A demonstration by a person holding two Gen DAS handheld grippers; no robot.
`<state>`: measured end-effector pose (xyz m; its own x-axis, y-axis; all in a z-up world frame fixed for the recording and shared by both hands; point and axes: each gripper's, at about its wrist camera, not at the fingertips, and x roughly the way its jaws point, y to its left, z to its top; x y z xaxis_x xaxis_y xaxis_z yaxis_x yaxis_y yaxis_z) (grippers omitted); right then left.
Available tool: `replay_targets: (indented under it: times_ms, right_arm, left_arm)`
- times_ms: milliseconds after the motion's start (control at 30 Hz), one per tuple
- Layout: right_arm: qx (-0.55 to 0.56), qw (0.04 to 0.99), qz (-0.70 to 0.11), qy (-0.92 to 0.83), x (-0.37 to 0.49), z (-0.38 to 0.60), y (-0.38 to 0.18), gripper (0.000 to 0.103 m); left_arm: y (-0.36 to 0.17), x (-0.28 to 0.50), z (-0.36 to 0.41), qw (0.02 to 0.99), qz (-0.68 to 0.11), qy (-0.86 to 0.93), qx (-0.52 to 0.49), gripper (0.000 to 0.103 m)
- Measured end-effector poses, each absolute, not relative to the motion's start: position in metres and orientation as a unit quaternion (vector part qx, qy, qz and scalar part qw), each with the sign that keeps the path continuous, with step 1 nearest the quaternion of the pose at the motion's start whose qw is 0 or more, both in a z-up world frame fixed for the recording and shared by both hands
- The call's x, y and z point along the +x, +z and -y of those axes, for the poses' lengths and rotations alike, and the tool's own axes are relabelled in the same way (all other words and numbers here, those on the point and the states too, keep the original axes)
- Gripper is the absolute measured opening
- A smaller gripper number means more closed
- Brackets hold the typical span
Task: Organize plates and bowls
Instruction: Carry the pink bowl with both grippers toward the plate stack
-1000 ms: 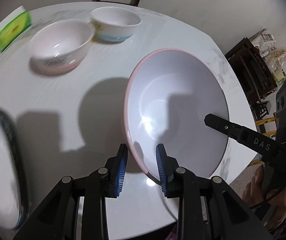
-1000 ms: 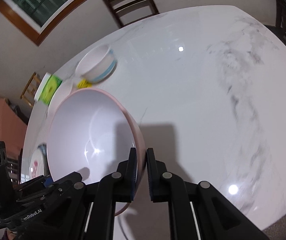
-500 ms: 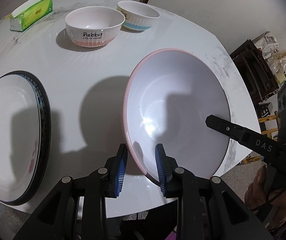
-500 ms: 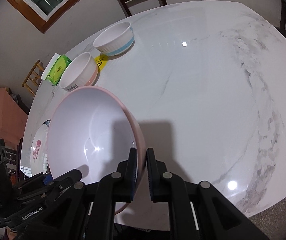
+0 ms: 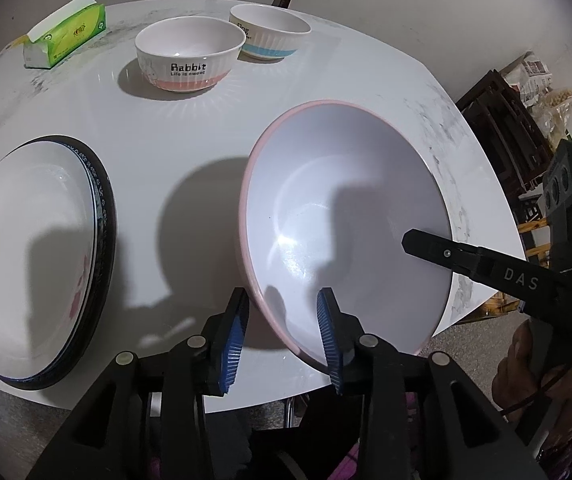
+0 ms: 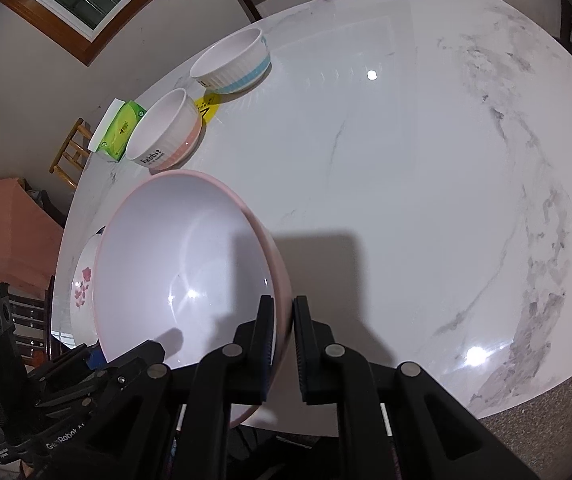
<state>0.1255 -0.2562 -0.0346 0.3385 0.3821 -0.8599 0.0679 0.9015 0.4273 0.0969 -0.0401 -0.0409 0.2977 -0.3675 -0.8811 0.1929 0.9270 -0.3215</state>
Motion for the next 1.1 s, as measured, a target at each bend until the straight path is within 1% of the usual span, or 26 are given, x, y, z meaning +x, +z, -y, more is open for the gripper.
replay_targets:
  times_ms: [167, 367, 433, 500, 733, 800, 1100]
  right_arm:
    - [0.2, 0.794, -0.565, 0.101, 0.1243, 0.2548, -0.0337, 0.01]
    - [0.207, 0.791, -0.566, 0.105, 0.1255, 0.255, -0.0343, 0.01]
    - [0.208, 0.791, -0.565, 0.108, 0.1263, 0.2546, -0.0341, 0.01]
    - [0.211, 0.79, -0.565, 0.109, 0.1272, 0.2551, -0.034, 0.01]
    - [0.209, 0.794, -0.561, 0.107, 0.1286, 0.2568, -0.0342, 0.011]
    - [0.212, 0.795, -0.558, 0.108, 0.1287, 0.2573, -0.0335, 0.013]
    - [0.213, 0.798, -0.553, 0.108, 0.129, 0.2587, -0.0331, 0.013]
  left_arm:
    - [-0.0434, 0.0958, 0.0369, 0.8, -0.569, -0.174, -0.081, 0.031]
    - [-0.0453, 0.0942, 0.0331, 0.8, -0.57, -0.172, -0.078, 0.033]
    - [-0.0445, 0.0938, 0.0327, 0.804, -0.566, -0.168, -0.073, 0.035]
    - [-0.0428, 0.0931, 0.033, 0.809, -0.561, -0.163, -0.062, 0.042]
    - [-0.0408, 0.0921, 0.0328, 0.827, -0.543, -0.145, -0.031, 0.047]
    - [-0.0406, 0.0917, 0.0321, 0.832, -0.537, -0.139, -0.023, 0.052]
    - [-0.0357, 0.0893, 0.035, 0.848, -0.515, -0.124, 0.012, 0.057]
